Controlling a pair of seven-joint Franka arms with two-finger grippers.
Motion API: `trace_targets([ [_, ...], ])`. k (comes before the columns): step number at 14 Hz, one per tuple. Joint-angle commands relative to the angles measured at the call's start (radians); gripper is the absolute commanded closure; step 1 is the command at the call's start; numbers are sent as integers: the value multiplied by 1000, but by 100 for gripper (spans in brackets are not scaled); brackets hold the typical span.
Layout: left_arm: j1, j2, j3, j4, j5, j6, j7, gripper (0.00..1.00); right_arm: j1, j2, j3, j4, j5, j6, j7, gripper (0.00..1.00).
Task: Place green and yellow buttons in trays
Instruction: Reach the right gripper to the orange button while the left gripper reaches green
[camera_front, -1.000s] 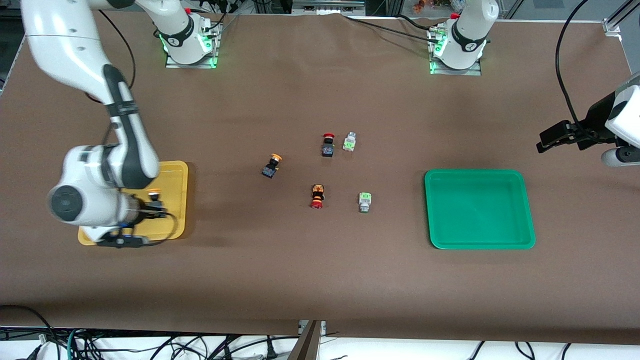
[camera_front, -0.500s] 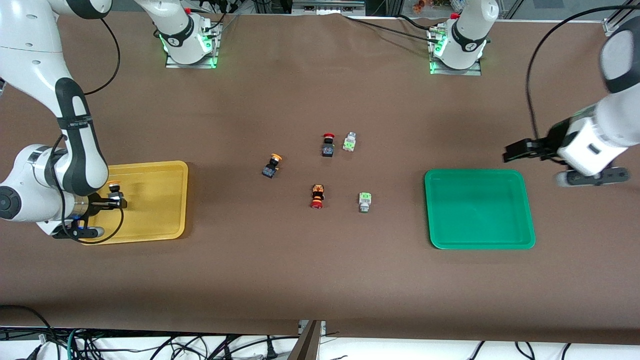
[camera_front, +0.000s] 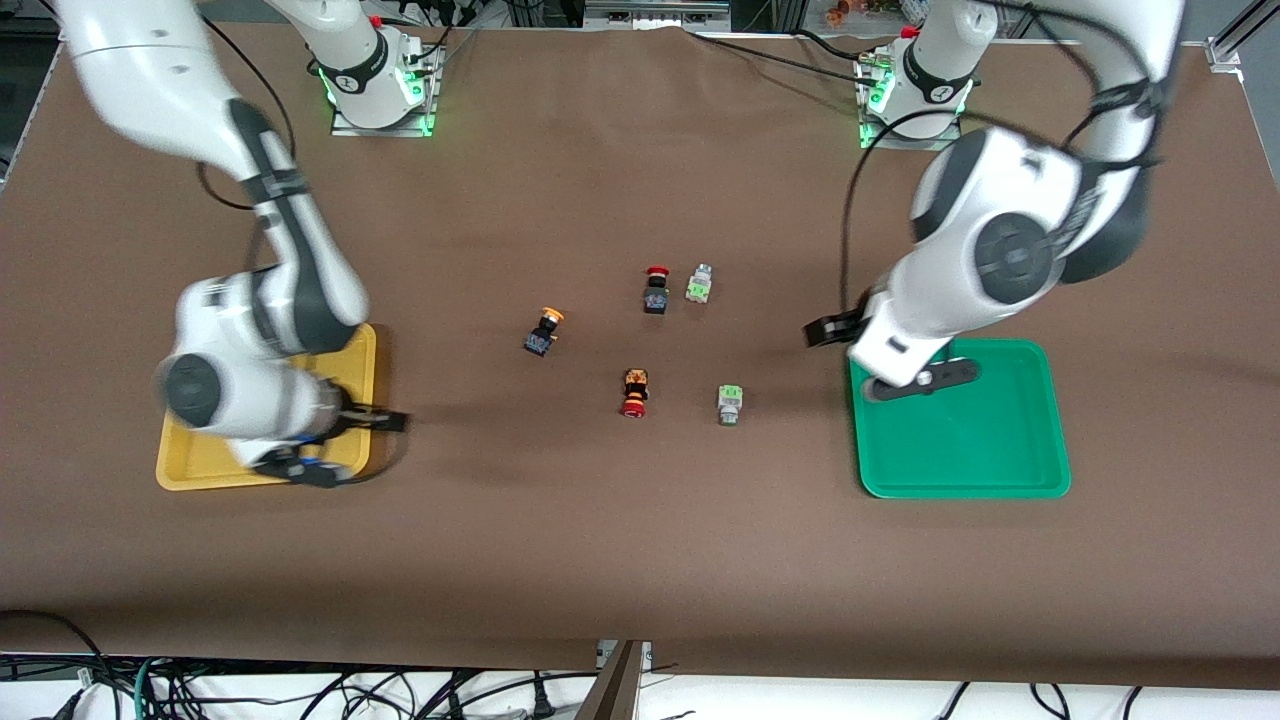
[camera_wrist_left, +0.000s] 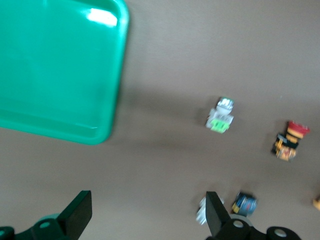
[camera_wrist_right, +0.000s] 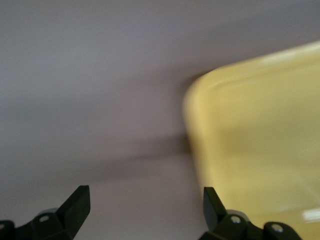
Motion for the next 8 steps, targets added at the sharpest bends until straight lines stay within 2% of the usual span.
trace_targets([
  [1, -33, 159, 14, 19, -8, 169, -51, 0, 103, 29, -8, -11, 2, 49, 201, 0],
  [3, -56, 240, 14, 19, 2, 310, -65, 0, 203, 56, -11, -16, 1, 108, 341, 0],
  [6, -76, 305, 14, 34, 8, 394, -60, 0, 274, 81, -9, -45, 2, 145, 410, 0],
  [8, -99, 319, 14, 36, -1, 417, -60, 0, 288, 72, -9, -102, 2, 147, 418, 0],
])
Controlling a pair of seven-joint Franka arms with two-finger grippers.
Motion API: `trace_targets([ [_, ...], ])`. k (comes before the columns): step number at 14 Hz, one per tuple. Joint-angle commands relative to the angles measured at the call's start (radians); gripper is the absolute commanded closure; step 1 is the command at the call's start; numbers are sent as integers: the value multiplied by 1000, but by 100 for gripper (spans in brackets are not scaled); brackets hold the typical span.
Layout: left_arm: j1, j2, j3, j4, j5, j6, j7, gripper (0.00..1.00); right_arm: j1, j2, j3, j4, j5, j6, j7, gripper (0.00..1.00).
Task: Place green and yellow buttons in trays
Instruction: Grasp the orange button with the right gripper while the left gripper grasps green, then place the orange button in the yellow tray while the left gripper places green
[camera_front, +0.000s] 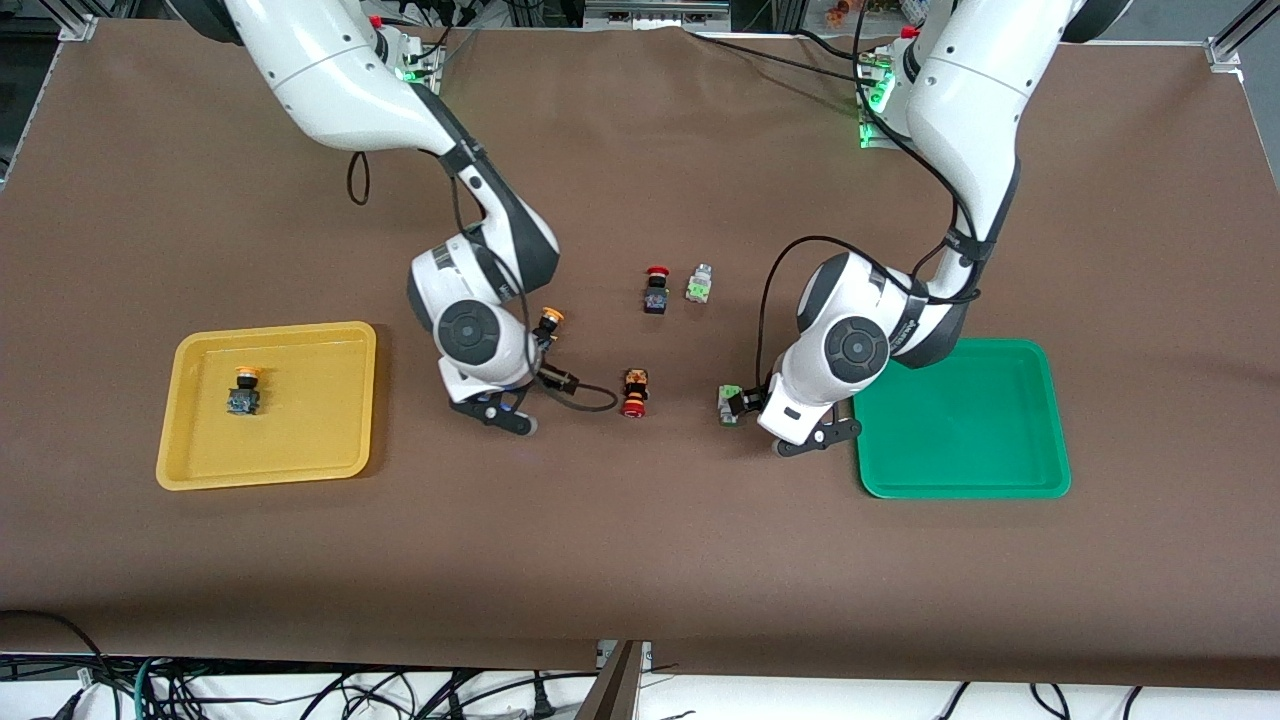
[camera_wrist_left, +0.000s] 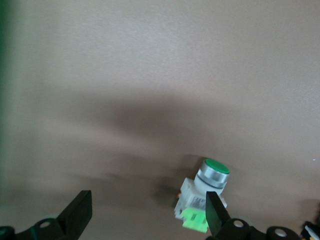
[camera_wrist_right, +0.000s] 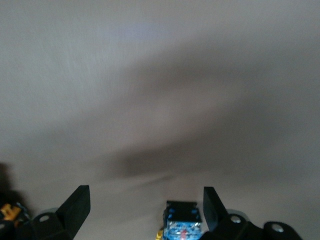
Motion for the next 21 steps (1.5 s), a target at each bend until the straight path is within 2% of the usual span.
trace_targets([
  [1, -39, 14, 13, 34, -5, 2, -22, 0, 10, -28, -7, -88, 2, 16, 24, 0],
  [3, -55, 15, 13, 37, -8, 2, -26, 0, 19, -38, -6, -123, 2, 20, 52, 0],
  [5, -74, 53, 13, 36, 3, 55, -31, 0, 19, -59, -6, -163, 1, 20, 52, 0],
  [6, -76, 58, 13, 34, 6, 98, -31, 0, 21, -74, -6, -183, 1, 22, 52, 8],
  [7, -81, 60, 13, 32, 6, 102, -27, 0, 19, -87, -3, -193, 1, 20, 52, 39],
  [8, -93, 61, 15, 32, 6, 102, -28, 0, 19, -97, 13, -200, 2, 19, 55, 75],
  [9, -98, 67, 15, 32, 6, 103, -28, 0, 19, -101, 14, -200, 1, 20, 73, 100],
  [12, -98, 77, 15, 32, 8, 105, -28, 0, 9, -123, -7, -188, -4, 19, 45, 100],
  [14, -98, 81, 18, 28, 14, 105, -10, 23, -7, -145, -113, -180, -1, 9, -142, 100],
  [16, -98, 81, 16, 20, 89, 105, -10, 41, -16, -145, -235, -183, 2, 3, -355, 100],
  [17, -98, 81, 16, 20, 113, 105, -8, 57, -31, -145, -292, -185, 2, 3, -479, 100],
  [18, -96, 78, 18, 22, 121, 102, -5, 76, -69, -144, -321, -185, 2, 3, -608, 100],
  [19, -90, 74, 21, 26, 121, 99, 21, 93, -126, -142, -325, -187, 2, 3, -717, 100],
  [20, -82, 70, 27, 29, 121, 98, 70, 100, -175, -136, -325, -188, 2, 5, -798, 100],
  [21, -66, 70, 30, 31, 120, 98, 114, 100, -208, -131, -325, -191, 2, 14, -860, 100],
])
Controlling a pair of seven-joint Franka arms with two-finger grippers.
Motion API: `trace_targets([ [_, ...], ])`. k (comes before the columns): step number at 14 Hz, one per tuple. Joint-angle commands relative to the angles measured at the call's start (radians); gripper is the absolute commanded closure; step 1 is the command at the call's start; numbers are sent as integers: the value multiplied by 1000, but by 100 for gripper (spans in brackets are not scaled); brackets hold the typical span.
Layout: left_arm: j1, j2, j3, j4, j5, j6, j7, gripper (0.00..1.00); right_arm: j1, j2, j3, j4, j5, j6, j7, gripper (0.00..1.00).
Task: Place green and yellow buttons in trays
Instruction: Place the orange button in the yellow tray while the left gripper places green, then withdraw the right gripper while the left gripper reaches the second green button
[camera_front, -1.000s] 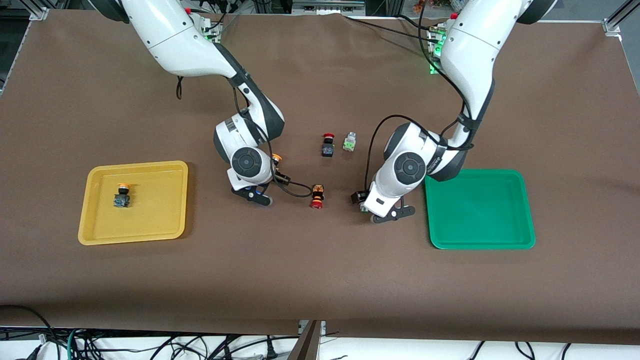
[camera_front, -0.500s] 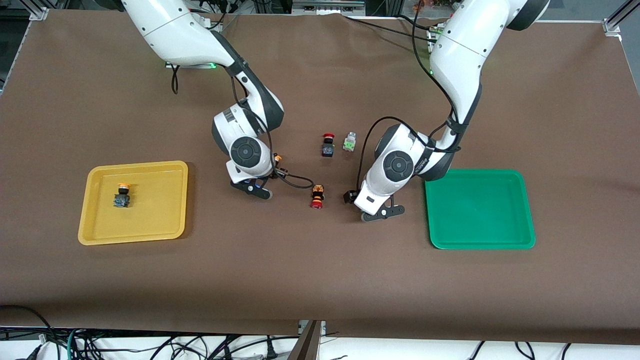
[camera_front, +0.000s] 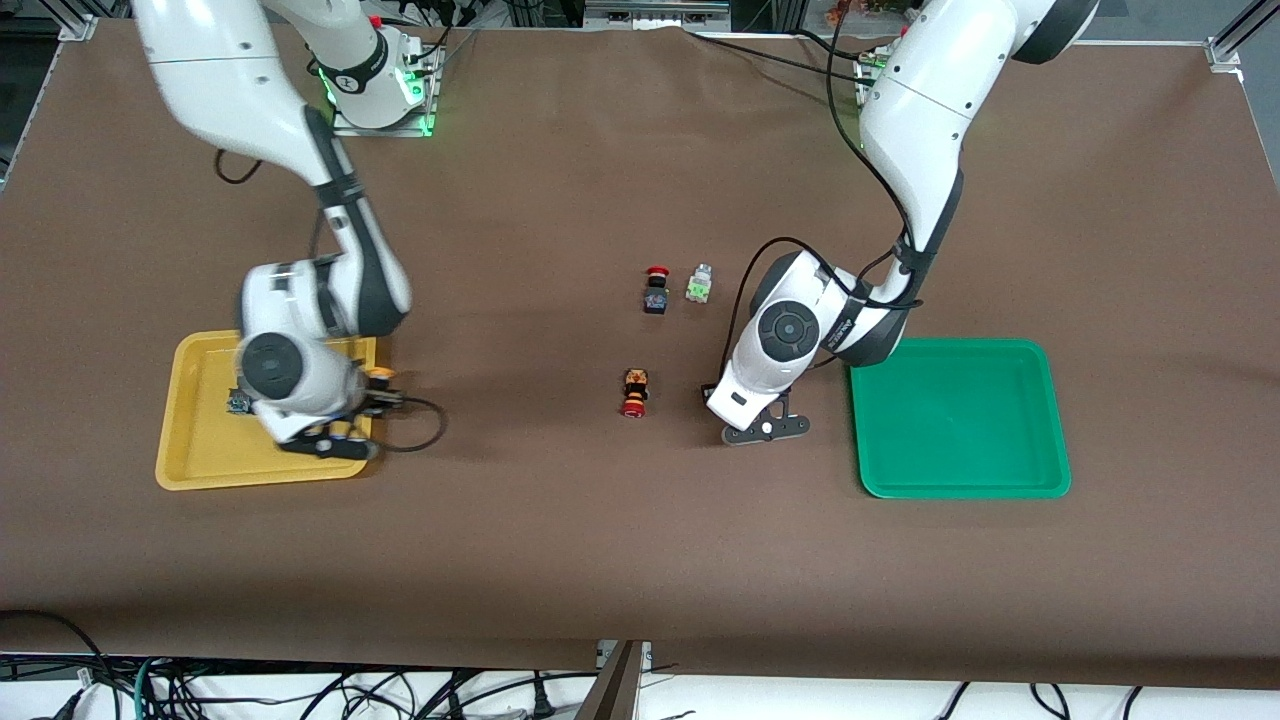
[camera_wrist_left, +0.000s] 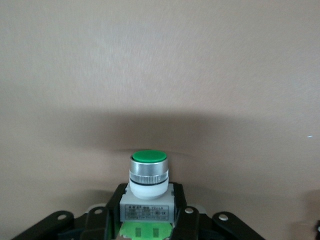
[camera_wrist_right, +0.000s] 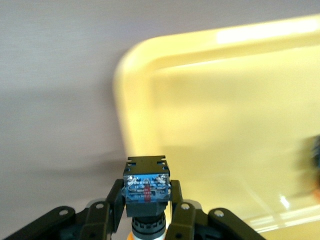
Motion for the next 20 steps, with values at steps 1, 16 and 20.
trace_targets([
  [1, 38, 2, 13, 13, 14, -3, 98, 100, -79, 6, 10, -29, 2, 14, -153, 100],
  [16, 349, -181, 68, -50, 14, -406, 639, 1, -116, -170, 10, 340, 30, -559, -169, 0],
  [20, 320, -234, 1, -21, -18, -514, 588, 0, -136, -385, 69, 278, 26, -621, -166, 0],
])
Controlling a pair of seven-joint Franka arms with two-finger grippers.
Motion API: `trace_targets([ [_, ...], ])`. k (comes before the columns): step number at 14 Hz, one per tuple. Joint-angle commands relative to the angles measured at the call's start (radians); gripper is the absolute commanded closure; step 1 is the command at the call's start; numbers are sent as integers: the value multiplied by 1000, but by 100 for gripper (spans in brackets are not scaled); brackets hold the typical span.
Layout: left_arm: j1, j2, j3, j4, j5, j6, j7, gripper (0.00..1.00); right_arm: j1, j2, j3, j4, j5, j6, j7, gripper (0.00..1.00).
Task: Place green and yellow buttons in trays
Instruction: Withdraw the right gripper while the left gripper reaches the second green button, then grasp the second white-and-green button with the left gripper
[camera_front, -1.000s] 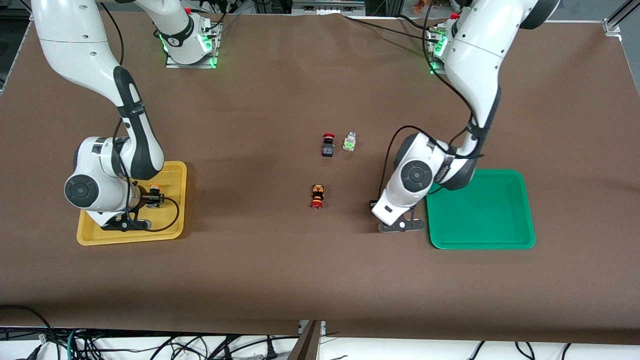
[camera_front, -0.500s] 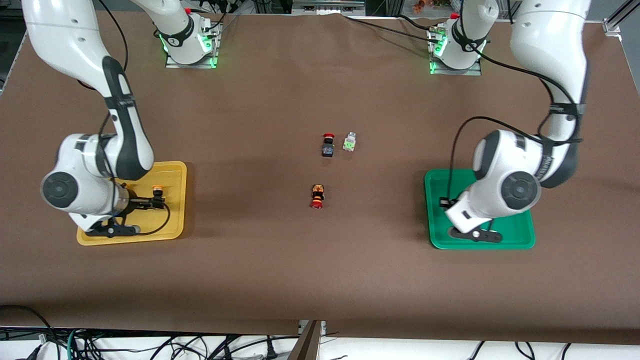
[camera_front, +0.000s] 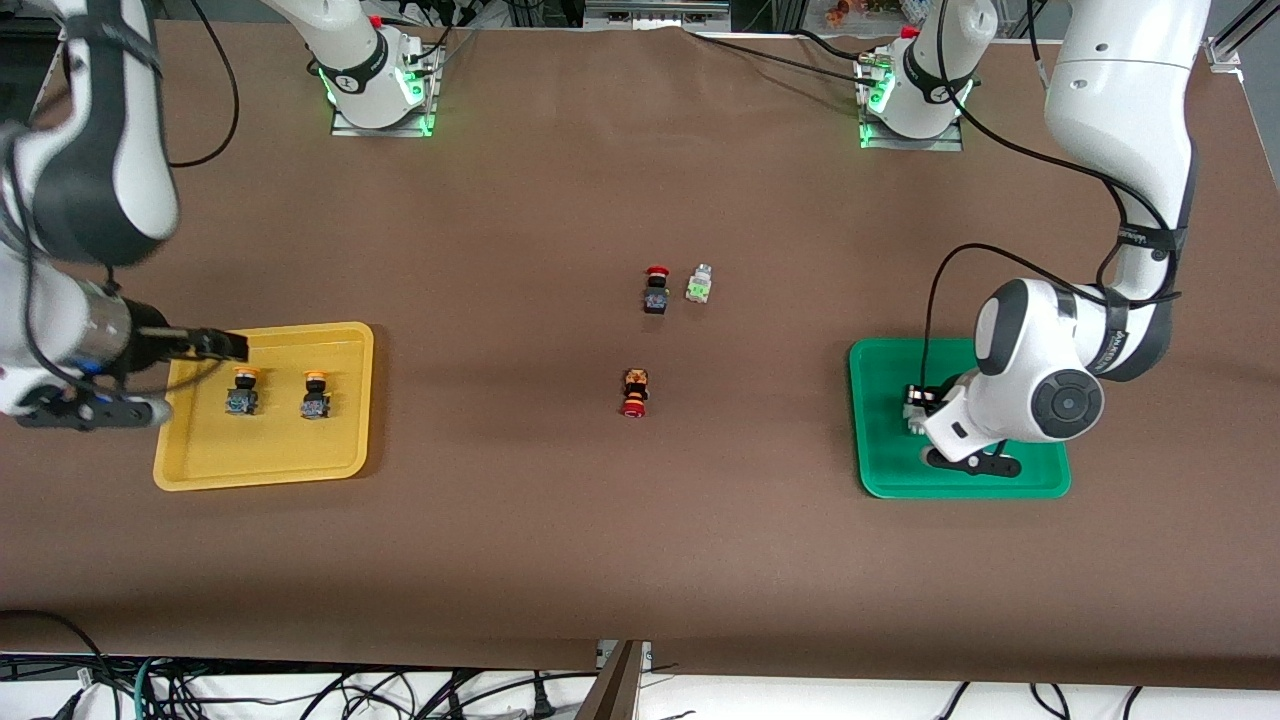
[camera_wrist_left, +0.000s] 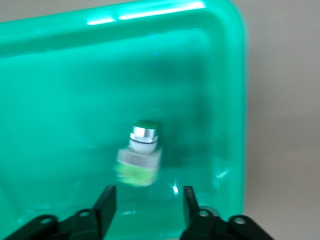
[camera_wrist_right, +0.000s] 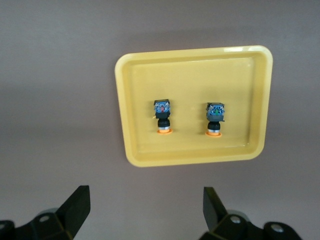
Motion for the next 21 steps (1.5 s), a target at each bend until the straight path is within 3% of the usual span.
trace_targets([
  [1, -21, -69, -57, 7, -30, -94, -87, 0, -56, -149, 84, -89, 7, -15, -9, 0],
  [3, -17, -95, -101, -4, -30, -108, -154, 0, -102, -212, 129, -114, -2, -24, -11, 0],
  [6, -17, -124, -156, -31, -32, -113, -217, 0, -144, -280, 132, -131, -1, -30, -14, 0],
  [8, -21, -151, -260, -114, -32, -94, -304, 0, -144, -268, 121, -103, -1, -67, -15, 0],
  [13, -28, -163, -446, -306, -16, 129, -497, 0, -135, -259, 130, -94, -1, -70, -11, 0],
  [16, -144, -137, -443, -453, -12, 408, -653, 0, -124, -255, 132, -94, -19, -72, -6, 0],
  [21, -195, -60, -443, -446, 174, 466, -815, 0, -124, -255, 132, -94, -24, -75, -8, 0],
])
